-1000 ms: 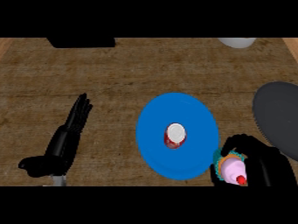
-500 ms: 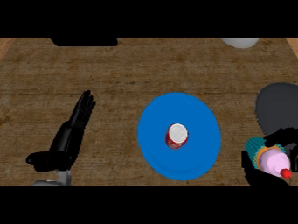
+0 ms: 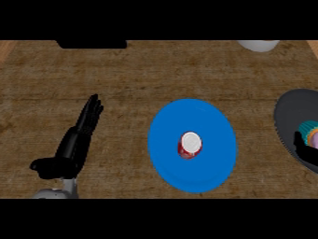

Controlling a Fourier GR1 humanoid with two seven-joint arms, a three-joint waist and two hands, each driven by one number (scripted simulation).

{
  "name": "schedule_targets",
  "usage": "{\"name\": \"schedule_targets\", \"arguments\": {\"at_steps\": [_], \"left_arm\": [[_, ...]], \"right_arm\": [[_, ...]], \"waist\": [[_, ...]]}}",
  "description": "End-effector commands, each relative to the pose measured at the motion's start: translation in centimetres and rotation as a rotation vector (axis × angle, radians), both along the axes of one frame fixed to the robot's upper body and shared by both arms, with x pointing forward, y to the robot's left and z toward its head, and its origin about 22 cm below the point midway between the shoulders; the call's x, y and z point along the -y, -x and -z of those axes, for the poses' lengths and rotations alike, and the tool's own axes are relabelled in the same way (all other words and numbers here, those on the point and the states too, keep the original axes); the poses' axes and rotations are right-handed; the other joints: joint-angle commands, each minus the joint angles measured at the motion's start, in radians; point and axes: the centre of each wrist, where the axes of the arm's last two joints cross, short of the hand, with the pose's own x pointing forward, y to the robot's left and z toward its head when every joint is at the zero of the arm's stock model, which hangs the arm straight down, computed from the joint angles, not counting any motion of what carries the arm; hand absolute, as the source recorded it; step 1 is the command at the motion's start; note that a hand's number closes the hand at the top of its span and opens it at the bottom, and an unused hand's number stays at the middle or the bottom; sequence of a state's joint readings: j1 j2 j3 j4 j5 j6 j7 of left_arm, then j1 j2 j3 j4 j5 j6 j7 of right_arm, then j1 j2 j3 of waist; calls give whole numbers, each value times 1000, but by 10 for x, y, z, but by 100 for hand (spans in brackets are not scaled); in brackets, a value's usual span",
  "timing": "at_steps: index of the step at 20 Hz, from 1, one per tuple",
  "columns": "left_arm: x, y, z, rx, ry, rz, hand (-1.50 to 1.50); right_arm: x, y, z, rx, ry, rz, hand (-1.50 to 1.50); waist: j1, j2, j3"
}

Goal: Pick the cupcake from the plate and place it in the pan

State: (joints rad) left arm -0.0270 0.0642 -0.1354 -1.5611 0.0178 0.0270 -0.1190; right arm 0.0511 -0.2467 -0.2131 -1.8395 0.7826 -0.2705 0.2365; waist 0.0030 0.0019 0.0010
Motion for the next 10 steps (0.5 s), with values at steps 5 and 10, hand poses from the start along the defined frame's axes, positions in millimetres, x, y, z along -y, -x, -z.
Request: {"name": "schedule_targets", "arguments": {"at_steps": [5,10], "left_arm": [[0,1,-7,-12,14,17,0],[7,1,-22,-10,0,12,0]], "right_arm": [[74,-34,32,157,30,148,150],[121,-70,31,190,26,173,150]], "waist": [[6,1,1],[19,4,2]]}}
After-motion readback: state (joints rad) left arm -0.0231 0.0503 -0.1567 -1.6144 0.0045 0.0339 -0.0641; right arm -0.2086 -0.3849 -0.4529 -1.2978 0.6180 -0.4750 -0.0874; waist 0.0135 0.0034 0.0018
